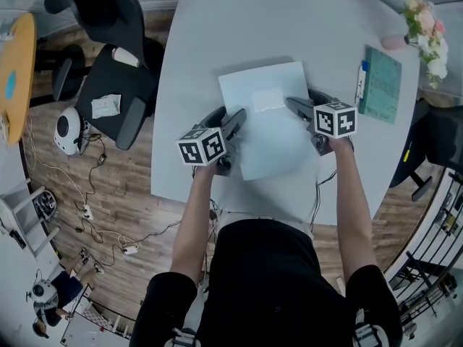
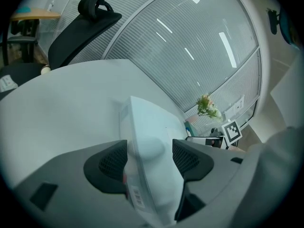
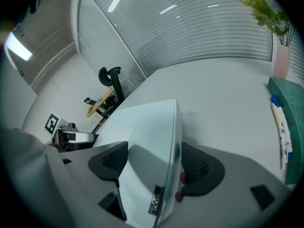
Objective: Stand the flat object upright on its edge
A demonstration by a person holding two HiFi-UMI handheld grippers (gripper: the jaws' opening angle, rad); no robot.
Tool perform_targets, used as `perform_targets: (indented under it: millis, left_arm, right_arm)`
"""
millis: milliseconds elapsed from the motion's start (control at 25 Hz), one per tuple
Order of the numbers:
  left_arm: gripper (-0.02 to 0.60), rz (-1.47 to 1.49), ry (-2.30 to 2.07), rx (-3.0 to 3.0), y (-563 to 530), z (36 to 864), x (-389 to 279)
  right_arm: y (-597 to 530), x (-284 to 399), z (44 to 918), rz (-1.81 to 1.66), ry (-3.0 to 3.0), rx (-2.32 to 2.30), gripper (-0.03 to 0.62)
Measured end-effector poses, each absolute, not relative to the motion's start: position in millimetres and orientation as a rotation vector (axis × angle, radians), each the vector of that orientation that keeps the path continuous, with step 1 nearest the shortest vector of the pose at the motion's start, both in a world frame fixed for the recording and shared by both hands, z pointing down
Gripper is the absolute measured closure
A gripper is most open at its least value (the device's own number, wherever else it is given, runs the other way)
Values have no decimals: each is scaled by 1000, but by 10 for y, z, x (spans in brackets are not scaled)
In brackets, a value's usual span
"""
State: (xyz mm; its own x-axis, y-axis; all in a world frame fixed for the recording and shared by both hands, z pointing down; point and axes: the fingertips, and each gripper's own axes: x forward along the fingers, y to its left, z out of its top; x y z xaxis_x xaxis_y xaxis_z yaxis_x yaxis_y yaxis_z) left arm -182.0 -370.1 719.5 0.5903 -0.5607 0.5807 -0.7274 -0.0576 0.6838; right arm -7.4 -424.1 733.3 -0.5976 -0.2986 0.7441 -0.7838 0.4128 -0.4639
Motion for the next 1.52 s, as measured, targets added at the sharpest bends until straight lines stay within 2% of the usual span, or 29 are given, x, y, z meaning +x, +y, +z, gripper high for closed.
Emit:
perform_targets:
  millis: [600,1520]
  left_arm:
    - [298,207,-1058,1736,-3646,7136,-1790]
    - [316,272,-1212,1843,-3066,6520,-1813]
  right_arm:
    - [-4187,-87,7218,1101,-2126,911,235]
    - [-3404,21,6471,943,-2233,985,299]
